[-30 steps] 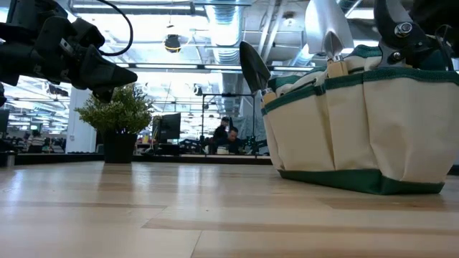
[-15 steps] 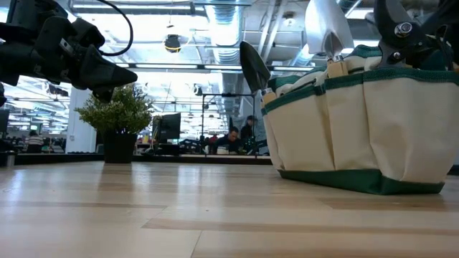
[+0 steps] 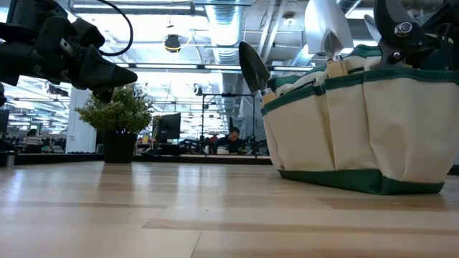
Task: Pick & Place Garden tools in Gardening bag
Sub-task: Put the brown trowel into the gardening bag
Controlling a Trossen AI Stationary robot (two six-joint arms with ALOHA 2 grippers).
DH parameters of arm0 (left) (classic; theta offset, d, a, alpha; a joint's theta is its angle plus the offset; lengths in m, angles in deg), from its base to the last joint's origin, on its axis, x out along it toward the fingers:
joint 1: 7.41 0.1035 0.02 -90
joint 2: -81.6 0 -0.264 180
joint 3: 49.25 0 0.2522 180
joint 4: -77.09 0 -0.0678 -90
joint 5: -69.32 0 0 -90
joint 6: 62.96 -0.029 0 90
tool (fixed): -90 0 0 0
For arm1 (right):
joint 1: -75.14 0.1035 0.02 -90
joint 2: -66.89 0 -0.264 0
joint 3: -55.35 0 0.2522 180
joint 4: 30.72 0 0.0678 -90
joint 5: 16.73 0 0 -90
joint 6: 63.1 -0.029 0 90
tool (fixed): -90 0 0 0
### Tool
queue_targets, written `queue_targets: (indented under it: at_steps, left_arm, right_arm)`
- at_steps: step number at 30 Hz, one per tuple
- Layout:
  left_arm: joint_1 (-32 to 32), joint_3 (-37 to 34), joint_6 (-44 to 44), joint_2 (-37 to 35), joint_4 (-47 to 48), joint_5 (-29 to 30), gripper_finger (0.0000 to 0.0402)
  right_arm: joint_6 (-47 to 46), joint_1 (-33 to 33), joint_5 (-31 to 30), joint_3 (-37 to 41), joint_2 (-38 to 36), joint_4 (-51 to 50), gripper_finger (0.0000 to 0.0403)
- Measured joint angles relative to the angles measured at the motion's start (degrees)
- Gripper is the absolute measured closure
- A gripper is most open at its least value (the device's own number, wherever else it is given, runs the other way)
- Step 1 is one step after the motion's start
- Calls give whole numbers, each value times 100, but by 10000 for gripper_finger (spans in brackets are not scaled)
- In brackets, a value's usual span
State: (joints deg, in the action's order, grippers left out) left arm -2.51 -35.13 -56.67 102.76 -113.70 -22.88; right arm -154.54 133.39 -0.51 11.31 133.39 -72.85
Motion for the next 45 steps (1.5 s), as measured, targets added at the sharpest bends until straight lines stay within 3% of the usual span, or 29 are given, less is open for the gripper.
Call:
queue_targets:
  at_steps: [7,15,23,27,31,37,41,45]
  left_arm:
    - [-1,0,0,-1,0,0,384]
    - [-1,0,2,1,2,2,384]
    - [-1,0,2,0,1,0,384]
    - [-1,0,0,-1,0,0,384]
    - [0,0,1,-1,0,1,384]
    - [-1,0,2,-1,0,0,384]
    - [-1,0,2,-1,0,0,384]
    - [-1,0,1,-1,0,1,384]
  right_arm:
    - [306,-66,-31,0,281,642,350]
    - [2096,-96,22,-7,-233,1571,350]
    - [2468,-629,804,-3,-176,1631,350]
    - [3436,-800,1078,-2,-183,2464,350]
    - [4946,-1142,1866,-2,-349,3435,350]
    - [6460,-2315,4079,-2,-382,4522,350]
    - [6790,-2977,4909,-310,50,5014,350]
    - [7117,-3351,5624,-1177,991,5180,350]
